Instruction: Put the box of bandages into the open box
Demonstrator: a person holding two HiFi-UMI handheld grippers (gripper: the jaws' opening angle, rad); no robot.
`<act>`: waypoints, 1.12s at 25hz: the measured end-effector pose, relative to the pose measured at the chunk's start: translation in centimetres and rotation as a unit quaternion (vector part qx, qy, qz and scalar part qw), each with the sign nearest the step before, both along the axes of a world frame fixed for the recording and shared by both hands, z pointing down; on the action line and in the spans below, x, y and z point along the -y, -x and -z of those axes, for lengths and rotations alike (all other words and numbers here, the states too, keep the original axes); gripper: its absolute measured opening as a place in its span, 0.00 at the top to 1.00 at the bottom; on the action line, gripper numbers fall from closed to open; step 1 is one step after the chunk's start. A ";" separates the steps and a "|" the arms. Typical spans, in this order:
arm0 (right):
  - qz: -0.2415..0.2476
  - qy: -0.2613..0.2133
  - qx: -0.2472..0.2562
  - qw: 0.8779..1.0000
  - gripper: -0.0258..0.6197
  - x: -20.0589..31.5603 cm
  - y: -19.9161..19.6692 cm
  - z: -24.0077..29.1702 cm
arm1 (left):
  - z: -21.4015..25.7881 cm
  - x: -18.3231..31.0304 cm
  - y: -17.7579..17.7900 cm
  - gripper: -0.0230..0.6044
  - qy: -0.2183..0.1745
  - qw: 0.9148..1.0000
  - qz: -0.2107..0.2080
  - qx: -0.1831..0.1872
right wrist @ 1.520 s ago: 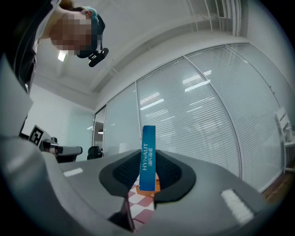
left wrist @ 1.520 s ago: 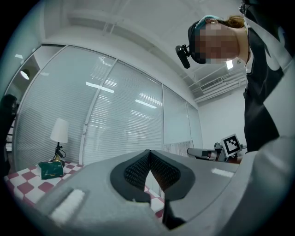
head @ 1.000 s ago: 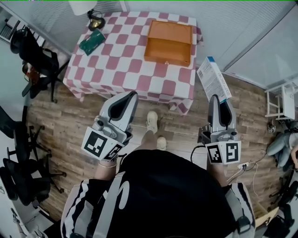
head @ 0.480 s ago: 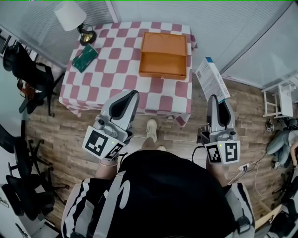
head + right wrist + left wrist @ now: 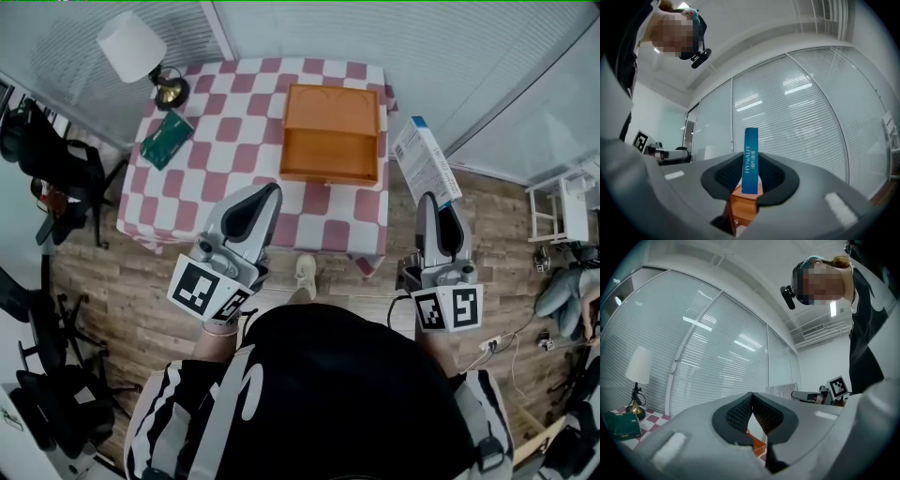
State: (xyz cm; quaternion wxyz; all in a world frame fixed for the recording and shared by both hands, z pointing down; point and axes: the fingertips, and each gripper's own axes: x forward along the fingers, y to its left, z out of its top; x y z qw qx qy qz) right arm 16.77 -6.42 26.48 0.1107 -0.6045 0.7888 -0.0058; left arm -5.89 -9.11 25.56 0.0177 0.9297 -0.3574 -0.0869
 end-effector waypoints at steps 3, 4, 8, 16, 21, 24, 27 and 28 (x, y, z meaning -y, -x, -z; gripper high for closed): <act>-0.004 0.003 -0.001 1.000 0.84 1.4 0.1 0.0 | 0.2 1.6 0.1 0.96 0.000 1.000 -0.004 0.000; -0.006 0.004 -0.001 1.000 0.84 1.8 0.1 0.0 | 0.2 2.0 0.1 0.96 0.000 1.000 -0.006 0.001; -0.014 0.003 -0.002 1.000 0.84 3.3 0.3 0.3 | 0.3 3.9 0.5 0.96 0.000 1.000 -0.011 -0.001; -0.032 0.002 -0.005 0.999 0.84 5.9 0.3 0.5 | 0.4 7.1 0.5 0.96 -0.002 0.999 -0.032 -0.004; -0.047 -0.001 0.000 0.999 0.84 7.3 0.3 0.5 | 0.2 9.0 0.9 0.96 0.000 0.999 -0.040 0.000; -0.051 -0.001 0.001 0.999 0.84 8.1 0.4 0.4 | 0.1 9.8 1.0 0.96 -0.001 0.999 -0.044 0.004; -0.051 0.000 -0.001 0.999 0.84 8.5 0.6 0.2 | 0.0 10.2 1.1 0.96 0.000 0.999 -0.046 0.006; -0.051 -0.001 -0.001 0.999 0.84 8.6 0.6 0.2 | -0.1 10.4 1.1 0.96 0.001 0.999 -0.047 0.006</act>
